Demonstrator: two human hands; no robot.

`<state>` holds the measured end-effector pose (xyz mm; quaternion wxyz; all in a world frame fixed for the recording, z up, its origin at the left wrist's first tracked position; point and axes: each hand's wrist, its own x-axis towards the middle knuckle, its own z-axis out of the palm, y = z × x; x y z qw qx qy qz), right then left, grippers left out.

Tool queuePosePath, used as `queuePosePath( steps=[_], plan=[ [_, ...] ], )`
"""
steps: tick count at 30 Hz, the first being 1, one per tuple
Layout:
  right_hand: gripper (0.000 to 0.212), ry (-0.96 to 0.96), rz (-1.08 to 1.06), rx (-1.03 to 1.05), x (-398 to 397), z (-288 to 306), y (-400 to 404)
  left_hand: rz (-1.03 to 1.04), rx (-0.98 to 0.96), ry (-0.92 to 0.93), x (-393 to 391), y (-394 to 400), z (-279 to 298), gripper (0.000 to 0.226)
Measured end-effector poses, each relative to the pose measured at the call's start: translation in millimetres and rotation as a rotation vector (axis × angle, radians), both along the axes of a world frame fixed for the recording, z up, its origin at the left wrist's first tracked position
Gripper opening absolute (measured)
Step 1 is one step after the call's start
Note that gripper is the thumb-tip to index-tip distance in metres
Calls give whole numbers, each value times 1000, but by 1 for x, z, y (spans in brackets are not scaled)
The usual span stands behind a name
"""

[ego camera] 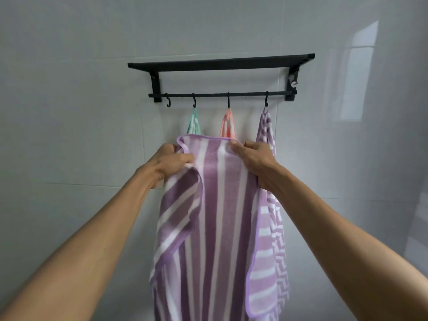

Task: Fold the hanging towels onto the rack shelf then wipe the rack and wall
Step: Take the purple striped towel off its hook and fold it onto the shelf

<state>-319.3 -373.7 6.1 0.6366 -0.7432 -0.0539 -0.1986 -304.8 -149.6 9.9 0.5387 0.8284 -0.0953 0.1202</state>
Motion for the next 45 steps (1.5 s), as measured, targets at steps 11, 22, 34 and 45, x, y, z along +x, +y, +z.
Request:
queuePosePath(
  steps=[11,22,34,45],
  plan=[
    [35,-106,-144,-307,19,-5,5,190,-21,61,31,46,-33,16],
    [33,-39,141,-120,18,-13,27,-398,-86,84,10,-25,-31,9],
    [11,300,-49,-704,17,-74,-48,-14,-473,22,34,4,-15,13],
    [40,303,-17,-10,10,-84,-71,167,-623,71,49,49,-25,13]
  ],
)
